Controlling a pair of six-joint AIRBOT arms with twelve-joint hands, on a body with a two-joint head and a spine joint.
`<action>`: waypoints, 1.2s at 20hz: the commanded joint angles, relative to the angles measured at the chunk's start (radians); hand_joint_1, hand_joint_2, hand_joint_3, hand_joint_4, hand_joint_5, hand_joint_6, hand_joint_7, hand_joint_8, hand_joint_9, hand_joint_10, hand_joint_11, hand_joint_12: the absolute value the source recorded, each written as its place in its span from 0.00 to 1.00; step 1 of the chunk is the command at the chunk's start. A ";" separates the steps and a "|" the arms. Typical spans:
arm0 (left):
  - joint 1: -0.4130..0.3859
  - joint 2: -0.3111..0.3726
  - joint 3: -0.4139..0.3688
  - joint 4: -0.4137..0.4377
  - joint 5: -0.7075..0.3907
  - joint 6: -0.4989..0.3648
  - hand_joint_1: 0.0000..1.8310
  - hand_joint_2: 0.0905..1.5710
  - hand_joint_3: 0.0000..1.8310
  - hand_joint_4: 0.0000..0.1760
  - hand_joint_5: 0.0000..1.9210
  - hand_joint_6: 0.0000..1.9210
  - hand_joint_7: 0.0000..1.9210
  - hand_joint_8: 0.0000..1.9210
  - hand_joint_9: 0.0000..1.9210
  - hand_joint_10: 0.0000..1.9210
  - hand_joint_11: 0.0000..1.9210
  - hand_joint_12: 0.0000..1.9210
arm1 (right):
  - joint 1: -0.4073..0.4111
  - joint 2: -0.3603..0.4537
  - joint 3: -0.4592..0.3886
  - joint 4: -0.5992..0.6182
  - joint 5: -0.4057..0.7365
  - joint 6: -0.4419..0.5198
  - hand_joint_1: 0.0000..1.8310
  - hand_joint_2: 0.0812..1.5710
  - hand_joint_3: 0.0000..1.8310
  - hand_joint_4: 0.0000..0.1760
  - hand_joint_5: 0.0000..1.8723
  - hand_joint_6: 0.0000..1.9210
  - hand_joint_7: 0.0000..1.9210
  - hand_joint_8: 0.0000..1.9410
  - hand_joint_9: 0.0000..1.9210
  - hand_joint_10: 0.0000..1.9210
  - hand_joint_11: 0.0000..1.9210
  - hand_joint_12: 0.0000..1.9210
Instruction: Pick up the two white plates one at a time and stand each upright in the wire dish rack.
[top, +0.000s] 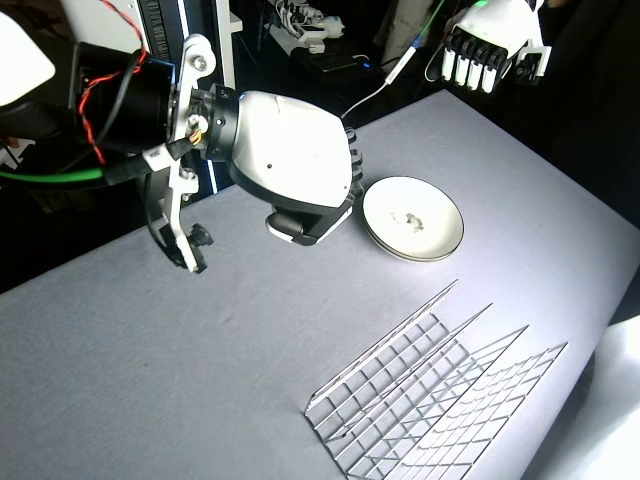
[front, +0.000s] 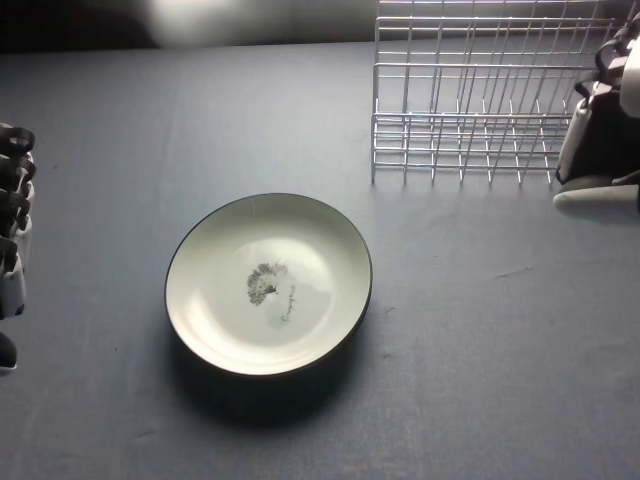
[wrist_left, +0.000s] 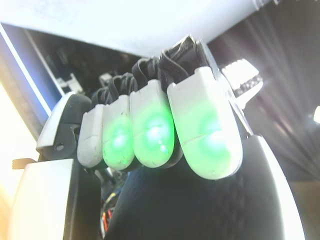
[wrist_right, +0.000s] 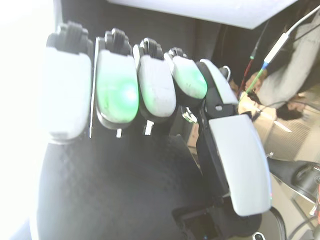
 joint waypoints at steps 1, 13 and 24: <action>-0.011 0.004 0.005 -0.088 -0.048 -0.011 0.00 0.69 0.11 0.00 0.00 0.00 0.00 0.00 0.00 0.00 0.00 0.00 | 0.006 0.008 -0.001 0.048 0.074 0.003 0.00 0.76 0.09 0.00 0.08 0.04 0.07 0.03 0.06 0.03 0.00 0.20; -0.174 -0.040 0.006 0.037 -0.059 -0.091 0.00 0.75 0.02 0.00 0.00 0.00 0.00 0.00 0.00 0.00 0.00 0.00 | -0.011 0.017 0.014 0.069 0.086 -0.001 0.11 0.82 0.00 0.00 0.13 0.01 0.12 0.01 0.09 0.01 0.00 0.27; -0.130 -0.093 0.031 0.163 0.052 -0.080 0.00 0.75 0.01 0.00 0.00 0.00 0.00 0.00 0.00 0.00 0.00 0.00 | -0.008 0.016 0.014 0.069 0.126 -0.010 0.30 0.72 0.00 0.00 0.08 0.00 0.06 0.00 0.04 0.00 0.00 0.21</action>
